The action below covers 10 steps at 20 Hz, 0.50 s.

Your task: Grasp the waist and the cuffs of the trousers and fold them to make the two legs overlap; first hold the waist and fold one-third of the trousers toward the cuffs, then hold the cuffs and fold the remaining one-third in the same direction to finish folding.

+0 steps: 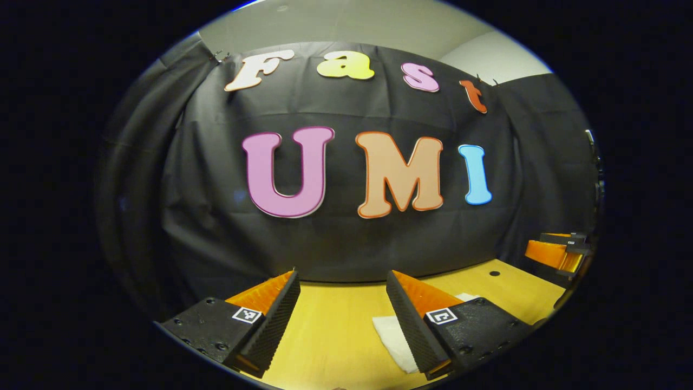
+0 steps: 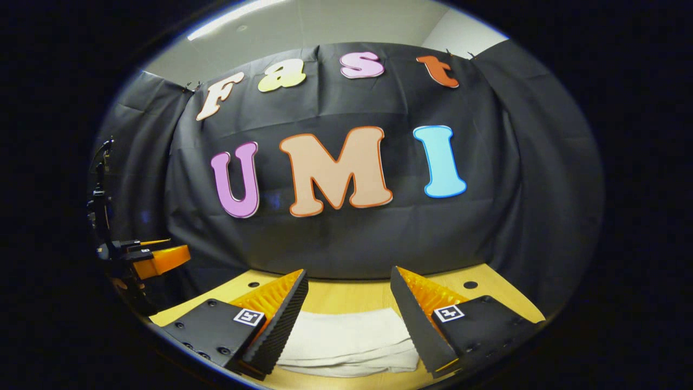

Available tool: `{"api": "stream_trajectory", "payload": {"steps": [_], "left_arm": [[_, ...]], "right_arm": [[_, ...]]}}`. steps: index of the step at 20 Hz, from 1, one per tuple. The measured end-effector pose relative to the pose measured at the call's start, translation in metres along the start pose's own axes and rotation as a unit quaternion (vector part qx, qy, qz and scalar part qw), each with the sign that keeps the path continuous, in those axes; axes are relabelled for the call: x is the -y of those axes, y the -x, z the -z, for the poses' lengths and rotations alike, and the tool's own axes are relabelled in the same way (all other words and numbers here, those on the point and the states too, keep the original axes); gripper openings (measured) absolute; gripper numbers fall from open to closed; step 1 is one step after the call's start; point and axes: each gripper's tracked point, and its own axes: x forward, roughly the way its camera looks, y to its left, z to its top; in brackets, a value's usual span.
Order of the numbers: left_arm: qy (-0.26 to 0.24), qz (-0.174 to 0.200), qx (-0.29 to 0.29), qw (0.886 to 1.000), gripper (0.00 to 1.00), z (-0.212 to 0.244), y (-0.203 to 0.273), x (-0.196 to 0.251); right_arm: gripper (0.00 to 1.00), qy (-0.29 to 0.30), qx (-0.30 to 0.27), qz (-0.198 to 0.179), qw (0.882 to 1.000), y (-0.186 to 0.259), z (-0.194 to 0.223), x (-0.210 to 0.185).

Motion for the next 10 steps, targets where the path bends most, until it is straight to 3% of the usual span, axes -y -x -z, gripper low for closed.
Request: {"api": "stream_trajectory", "payload": {"steps": [2,3,10], "left_arm": [[0.003,-0.008,0.01,1.0,0.97,-0.013,0.008,-0.012],[0.005,-0.011,0.015,1.0,0.94,-0.017,0.011,-0.017],[0.023,-0.027,0.026,0.999,0.96,-0.021,0.018,-0.022]], "right_arm": [[0.94,0.005,0.027,0.008,1.0,0.003,-0.014,-0.007],[0.94,0.006,0.036,0.011,0.999,0.006,-0.018,-0.008],[0.95,0.04,0.063,0.015,0.997,0.02,-0.04,-0.012]]}}
